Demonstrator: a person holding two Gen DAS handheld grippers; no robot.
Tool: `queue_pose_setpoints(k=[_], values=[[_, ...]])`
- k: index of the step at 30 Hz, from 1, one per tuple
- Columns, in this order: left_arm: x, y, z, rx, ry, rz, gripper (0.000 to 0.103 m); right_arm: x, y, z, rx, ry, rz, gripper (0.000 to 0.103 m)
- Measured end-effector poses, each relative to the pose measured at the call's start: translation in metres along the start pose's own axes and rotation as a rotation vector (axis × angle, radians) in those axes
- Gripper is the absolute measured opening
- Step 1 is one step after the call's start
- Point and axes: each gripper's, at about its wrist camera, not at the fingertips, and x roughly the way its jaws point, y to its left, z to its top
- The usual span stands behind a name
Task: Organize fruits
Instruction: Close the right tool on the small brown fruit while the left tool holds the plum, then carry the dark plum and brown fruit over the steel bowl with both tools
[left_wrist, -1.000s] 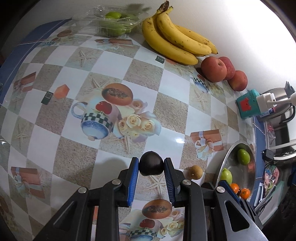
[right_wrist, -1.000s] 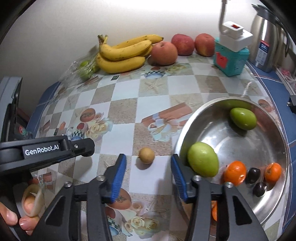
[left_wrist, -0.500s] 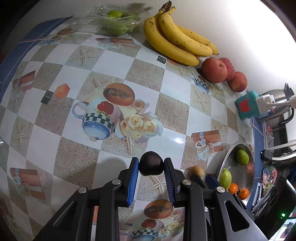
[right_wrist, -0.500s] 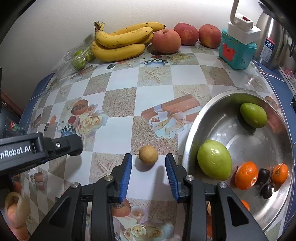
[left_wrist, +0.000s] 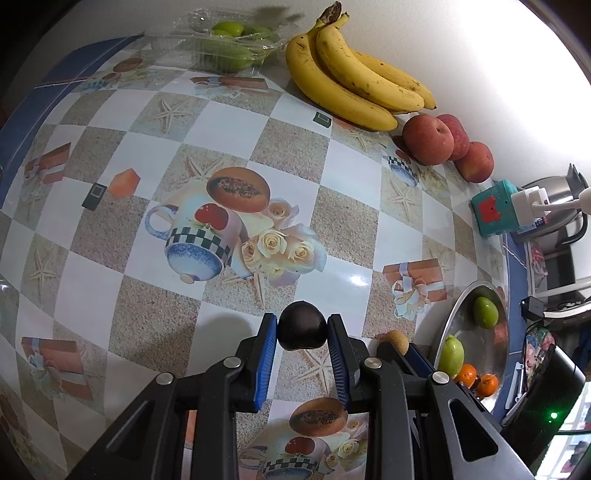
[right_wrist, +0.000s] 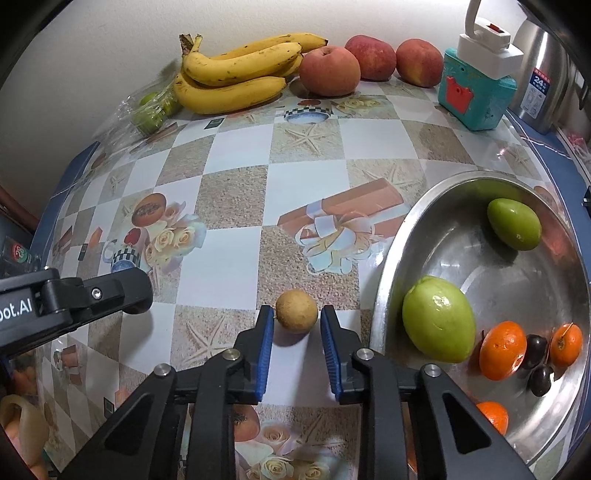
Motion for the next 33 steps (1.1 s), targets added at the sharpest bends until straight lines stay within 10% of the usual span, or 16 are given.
queue_pose_setpoints(k=[33], values=[[-0.019,-0.055,-0.012,0.12,-0.036,-0.021,0.03,-0.05,-0.048,0.004,0.165,-0.086,0.119,0.025]])
